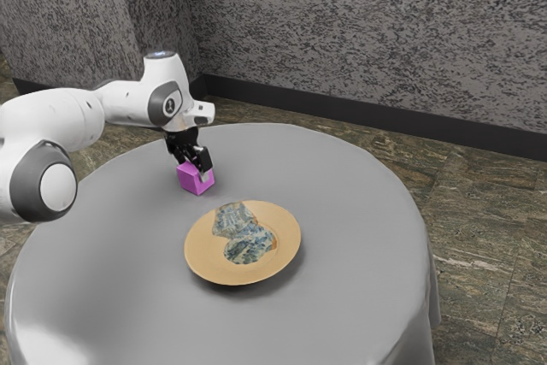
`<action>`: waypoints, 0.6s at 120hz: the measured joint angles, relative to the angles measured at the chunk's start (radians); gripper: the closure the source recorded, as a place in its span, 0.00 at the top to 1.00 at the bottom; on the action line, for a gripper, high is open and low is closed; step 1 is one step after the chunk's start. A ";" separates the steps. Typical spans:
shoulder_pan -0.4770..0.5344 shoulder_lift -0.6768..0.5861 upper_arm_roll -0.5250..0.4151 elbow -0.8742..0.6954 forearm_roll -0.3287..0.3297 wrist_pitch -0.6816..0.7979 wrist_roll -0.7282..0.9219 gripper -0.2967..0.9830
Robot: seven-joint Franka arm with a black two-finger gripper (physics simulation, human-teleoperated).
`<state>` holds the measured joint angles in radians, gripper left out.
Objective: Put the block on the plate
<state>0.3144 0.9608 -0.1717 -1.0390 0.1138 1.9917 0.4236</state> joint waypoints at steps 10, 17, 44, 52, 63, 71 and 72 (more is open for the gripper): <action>-0.001 0.000 0.000 0.000 0.000 0.003 0.002 0.69; -0.001 0.000 0.000 0.001 0.000 0.004 0.004 0.66; -0.001 -0.002 -0.001 0.006 0.000 0.007 0.008 0.61; -0.003 -0.006 -0.001 0.005 0.000 0.007 0.009 0.60; -0.005 -0.013 0.000 0.003 -0.001 0.005 0.010 0.59; -0.005 -0.016 -0.001 0.001 0.000 0.003 0.010 0.59; -0.005 -0.016 -0.001 0.000 0.000 0.003 0.009 0.58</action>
<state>0.3094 0.9451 -0.1722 -1.0387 0.1135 1.9948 0.4330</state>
